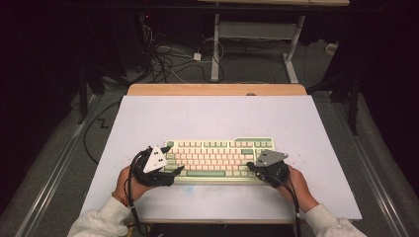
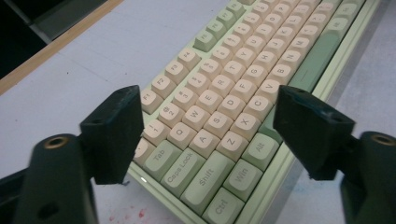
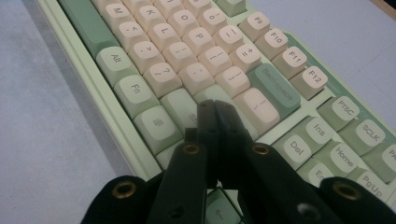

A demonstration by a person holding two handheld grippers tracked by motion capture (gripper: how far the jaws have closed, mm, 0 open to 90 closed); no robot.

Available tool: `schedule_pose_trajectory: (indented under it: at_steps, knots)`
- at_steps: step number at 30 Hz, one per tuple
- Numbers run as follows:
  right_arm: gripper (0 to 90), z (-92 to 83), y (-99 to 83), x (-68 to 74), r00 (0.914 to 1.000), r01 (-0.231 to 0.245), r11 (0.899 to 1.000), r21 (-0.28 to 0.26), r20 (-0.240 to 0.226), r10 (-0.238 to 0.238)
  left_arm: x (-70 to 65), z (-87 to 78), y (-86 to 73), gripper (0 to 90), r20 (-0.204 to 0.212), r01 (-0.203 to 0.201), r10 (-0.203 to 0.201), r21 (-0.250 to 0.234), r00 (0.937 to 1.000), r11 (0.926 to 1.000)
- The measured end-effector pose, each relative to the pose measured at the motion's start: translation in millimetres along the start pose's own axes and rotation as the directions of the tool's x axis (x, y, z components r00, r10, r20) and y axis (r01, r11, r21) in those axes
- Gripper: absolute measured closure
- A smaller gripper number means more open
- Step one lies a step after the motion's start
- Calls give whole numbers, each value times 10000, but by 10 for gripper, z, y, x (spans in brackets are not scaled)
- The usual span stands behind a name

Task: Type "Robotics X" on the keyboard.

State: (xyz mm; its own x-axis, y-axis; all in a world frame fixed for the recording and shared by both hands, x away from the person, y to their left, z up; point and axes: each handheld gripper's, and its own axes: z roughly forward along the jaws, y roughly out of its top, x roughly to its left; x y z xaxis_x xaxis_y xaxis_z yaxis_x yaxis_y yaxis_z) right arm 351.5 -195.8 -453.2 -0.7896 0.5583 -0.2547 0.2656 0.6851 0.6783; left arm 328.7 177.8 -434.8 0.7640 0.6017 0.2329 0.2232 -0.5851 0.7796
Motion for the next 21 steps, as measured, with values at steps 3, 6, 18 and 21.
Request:
schedule_pose_trajectory:
  at_steps: [3,6,18,21]
  knots:
    - [900,-1,-5,6,10000,-80,10000,-18,33,80,28,-37,-15,366,44,85,-85,16,10000,10000]
    - [900,0,-7,9,9999,-89,10000,-27,53,89,47,-65,-27,477,60,155,-156,154,9999,9998]
    - [900,4,-2,17,9999,-62,10000,-2,137,62,144,-123,-20,877,291,467,-484,560,9984,9973]
    - [900,5,-1,22,9998,-95,10000,5,158,94,161,-93,-8,878,308,493,-516,712,9982,9962]
